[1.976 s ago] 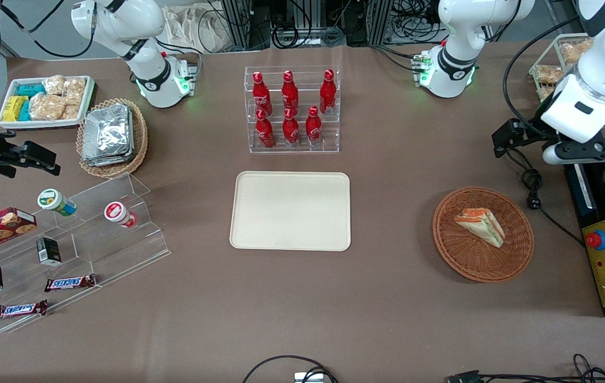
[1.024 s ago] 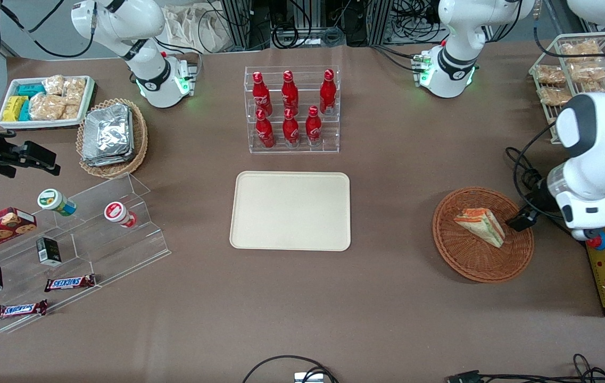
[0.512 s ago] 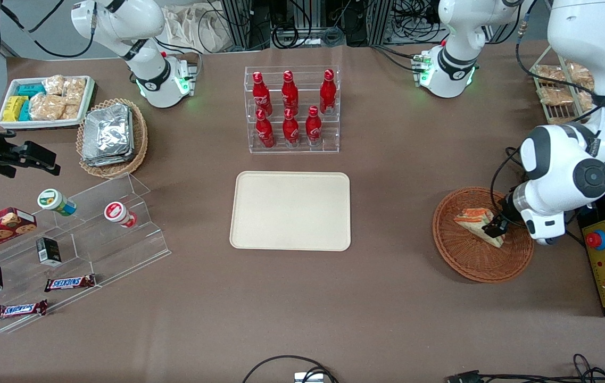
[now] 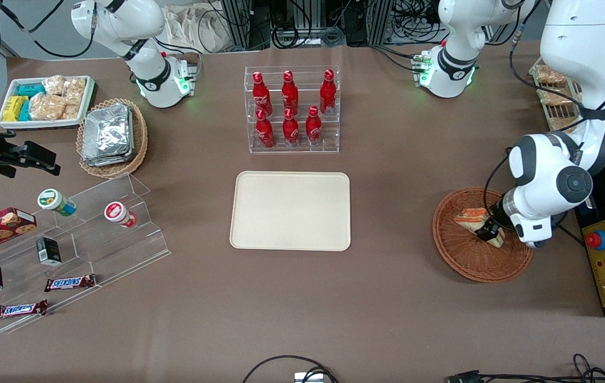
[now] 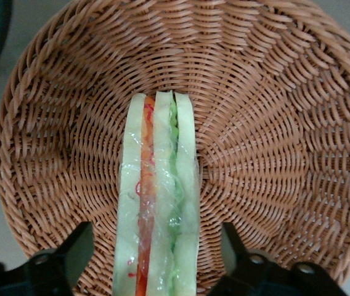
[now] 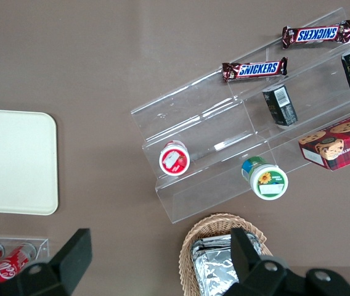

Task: Place sandwich from basket to tray
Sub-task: 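Lower the left gripper around the wrapped sandwich and close it, then lift the sandwich upright out of the basket with the left gripper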

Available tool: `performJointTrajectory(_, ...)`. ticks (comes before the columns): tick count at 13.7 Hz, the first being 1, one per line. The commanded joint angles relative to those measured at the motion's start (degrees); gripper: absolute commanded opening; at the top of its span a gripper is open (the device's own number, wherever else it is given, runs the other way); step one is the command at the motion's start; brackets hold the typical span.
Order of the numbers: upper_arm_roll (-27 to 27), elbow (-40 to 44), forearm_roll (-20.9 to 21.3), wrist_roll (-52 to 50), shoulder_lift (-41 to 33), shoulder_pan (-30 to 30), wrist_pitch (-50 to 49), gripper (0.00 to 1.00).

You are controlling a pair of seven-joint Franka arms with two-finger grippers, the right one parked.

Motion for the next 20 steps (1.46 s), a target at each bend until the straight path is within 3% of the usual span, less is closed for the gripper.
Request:
performJointTrajectory(1, 0.0, -1.1, -0.1, -2.3, -0.5, -0.3, 1.3, 0.54)
performJointTrajectory(3, 0.0, -1.0, 0.0, -2.4, -0.5, -0.3, 1.2, 0.11)
performJointTrajectory(4, 0.0, -1.0, 0.0, -2.4, -0.7, -0.3, 1.2, 0.00)
performJointTrajectory(7, -0.3, 0.3, 0.3, -1.3, -3.4, -0.3, -0.9, 0.00)
performJointTrajectory(9, -0.7, 5.6, 0.3, 2.0, -6.2, -0.4, -10.4, 0.00)
performJointTrajectory(14, -5.0, 32.8, 1.5, 17.4, -7.5, -0.5, -41.2, 0.00)
performJointTrajectory(17, -12.8, 38.7, 7.8, 20.8, -8.0, -0.9, -45.6, 0.00)
performJointTrajectory(20, -20.4, 43.8, 8.3, 20.1, -7.4, -1.5, -50.7, 0.00)
